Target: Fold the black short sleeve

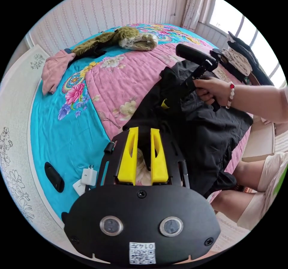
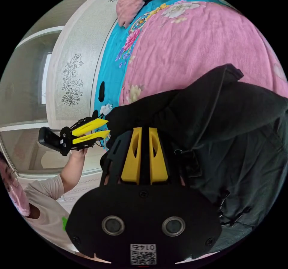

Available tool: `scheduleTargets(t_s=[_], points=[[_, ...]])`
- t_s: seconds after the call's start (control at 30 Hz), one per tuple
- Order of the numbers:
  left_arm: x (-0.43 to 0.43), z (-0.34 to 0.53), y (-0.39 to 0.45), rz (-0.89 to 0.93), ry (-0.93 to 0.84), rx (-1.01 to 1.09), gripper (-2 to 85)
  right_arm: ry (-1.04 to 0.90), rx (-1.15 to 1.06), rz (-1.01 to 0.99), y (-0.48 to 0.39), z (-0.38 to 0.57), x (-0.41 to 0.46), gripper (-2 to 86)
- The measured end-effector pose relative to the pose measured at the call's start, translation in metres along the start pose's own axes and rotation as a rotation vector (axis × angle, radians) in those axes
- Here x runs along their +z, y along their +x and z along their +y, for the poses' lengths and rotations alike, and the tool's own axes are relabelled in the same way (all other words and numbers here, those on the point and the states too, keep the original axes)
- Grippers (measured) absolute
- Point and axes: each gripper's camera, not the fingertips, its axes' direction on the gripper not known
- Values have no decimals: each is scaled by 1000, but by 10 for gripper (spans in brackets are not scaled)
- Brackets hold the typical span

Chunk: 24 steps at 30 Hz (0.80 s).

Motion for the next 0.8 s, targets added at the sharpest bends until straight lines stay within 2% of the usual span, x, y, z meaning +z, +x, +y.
scheduleTargets(t_s=[0.13,0.2,0.33,0.47,0.53,0.8], points=[[-38,34,-18,85,154,-156,83,98,-81,-65,-11,12,-4,74],[-52,61,-16,102,166,-214,91,113,-127,-125,-20,33,-7,97],[-54,137,8,55,32,-325,97,16,-129,-158,-27,93,20,106],[-24,184,18,154,-90,-435,108,-151,9,-192,-21,175,91,111],[-13,185,17,166,-116,-446,109,-192,6,-156,-27,199,121,113],[4,178,10,112,-200,-381,10,-131,-333,-5,-88,214,195,107]])
